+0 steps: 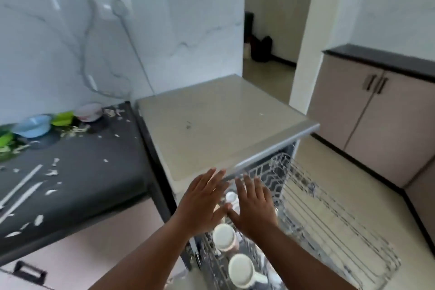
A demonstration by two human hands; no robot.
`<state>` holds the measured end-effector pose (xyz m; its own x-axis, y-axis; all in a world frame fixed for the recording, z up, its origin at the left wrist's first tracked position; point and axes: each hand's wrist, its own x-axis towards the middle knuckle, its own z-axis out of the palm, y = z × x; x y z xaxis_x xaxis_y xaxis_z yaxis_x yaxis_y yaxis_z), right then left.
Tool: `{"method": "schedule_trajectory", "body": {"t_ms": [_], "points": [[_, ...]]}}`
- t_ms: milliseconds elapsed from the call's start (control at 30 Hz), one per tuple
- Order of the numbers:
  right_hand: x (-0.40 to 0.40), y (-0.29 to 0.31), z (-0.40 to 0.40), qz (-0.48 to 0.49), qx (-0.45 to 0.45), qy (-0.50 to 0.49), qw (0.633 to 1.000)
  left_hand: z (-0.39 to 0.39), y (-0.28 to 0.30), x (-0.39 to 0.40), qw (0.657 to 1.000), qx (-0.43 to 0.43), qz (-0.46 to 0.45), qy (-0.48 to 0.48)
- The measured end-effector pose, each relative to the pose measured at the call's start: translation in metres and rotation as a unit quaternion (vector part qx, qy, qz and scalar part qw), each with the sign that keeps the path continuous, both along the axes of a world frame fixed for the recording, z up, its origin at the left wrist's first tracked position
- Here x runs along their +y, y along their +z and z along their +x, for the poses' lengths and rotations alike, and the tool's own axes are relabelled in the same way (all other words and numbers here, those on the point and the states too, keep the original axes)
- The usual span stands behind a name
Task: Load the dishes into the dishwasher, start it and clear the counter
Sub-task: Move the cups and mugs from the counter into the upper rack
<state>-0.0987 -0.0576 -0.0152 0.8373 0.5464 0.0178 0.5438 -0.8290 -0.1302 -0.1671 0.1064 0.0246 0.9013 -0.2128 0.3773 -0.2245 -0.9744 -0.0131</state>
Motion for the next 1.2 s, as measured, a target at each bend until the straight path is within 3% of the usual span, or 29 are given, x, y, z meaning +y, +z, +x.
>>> {"method": "schedule_trajectory", "body": {"t_ms": [167, 333, 467, 567, 700, 967, 1200], "points": [[0.058, 0.043, -0.030, -0.006, -0.038, 0.062, 0.997, -0.062, 0.021, 0.072, 0.985, 0.028, 0.041, 0.167], [0.128, 0.074, -0.100, 0.040, -0.136, 0.125, 0.982, -0.152, 0.021, 0.150, 0.960, 0.058, -0.006, 0.273], [0.197, 0.081, -0.165, 0.055, -0.090, 0.143, 0.984, -0.242, 0.022, 0.220, 0.934, 0.064, -0.020, 0.352], [0.251, 0.082, -0.203, 0.022, -0.090, 0.185, 0.978, -0.302, 0.033, 0.268, 0.912, 0.057, -0.040, 0.405], [0.308, 0.094, -0.237, 0.048, -0.101, 0.202, 0.973, -0.360, 0.047, 0.316, 0.888, 0.046, -0.061, 0.454], [0.377, 0.100, -0.255, 0.042, -0.102, 0.230, 0.967, -0.400, 0.048, 0.361, 0.858, 0.058, -0.074, 0.504], [0.430, 0.084, -0.219, 0.042, -0.076, 0.228, 0.970, -0.369, 0.041, 0.398, 0.855, 0.082, -0.071, 0.507]]}}
